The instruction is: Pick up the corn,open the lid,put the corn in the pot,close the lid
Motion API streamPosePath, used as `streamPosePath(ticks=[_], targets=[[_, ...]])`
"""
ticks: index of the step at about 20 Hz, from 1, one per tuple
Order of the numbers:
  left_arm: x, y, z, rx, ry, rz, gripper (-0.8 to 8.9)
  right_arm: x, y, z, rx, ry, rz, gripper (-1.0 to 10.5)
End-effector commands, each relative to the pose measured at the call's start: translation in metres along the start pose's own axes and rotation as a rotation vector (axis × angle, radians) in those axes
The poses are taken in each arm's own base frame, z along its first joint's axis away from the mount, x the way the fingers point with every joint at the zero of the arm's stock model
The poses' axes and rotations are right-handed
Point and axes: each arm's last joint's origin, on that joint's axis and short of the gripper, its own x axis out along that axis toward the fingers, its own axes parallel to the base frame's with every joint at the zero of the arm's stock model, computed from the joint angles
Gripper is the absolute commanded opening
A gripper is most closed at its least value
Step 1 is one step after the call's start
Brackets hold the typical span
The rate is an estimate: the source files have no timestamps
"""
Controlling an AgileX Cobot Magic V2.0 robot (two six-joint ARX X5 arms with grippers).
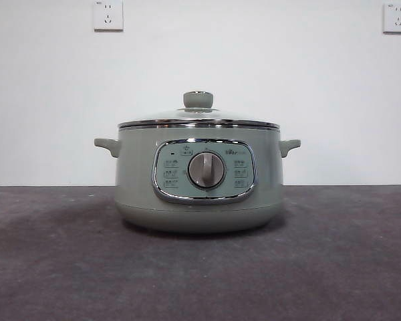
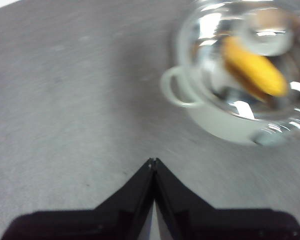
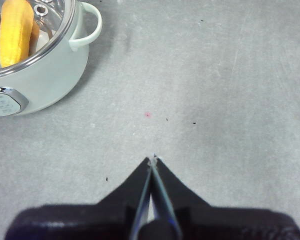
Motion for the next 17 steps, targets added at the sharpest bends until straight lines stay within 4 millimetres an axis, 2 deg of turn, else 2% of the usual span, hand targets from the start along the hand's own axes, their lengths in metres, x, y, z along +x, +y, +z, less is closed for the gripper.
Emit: streamPosePath(ticks=[1,3,5,10,13,17], targets=[[0.014,0.012,-0.039,-0.048,-0.244,0.068,-0.03,0.003,0.001,-0.001,0.008,0.006,-0.005,0.0],[0.032,0.021,-0.078,-0.062,-0.436,0.155,-0.03,0.003,0.001,-0.001,0.008,0.006,-0.005,0.0],[0.052,0.023,-0.12,-0.056,-0.546,0.221,-0.03,0.003,0.001,-0.001,0.008,0.006,-0.005,0.0],[0.1,0.019,-0.218,-0.122,-0.605,0.296,-0.03,0.003,0.001,-0.001,0.008,0.007,-0.005,0.0],[0.115,0.015,-0.246,-0.165,-0.614,0.291,-0.03,0.003,0.001,-0.001,0.008,0.007,-0.005,0.0],[0.118,0.013,-0.26,-0.164,-0.601,0.298,-0.03,0.003,0.001,-0.001,0.008,0.007,-0.005,0.0]])
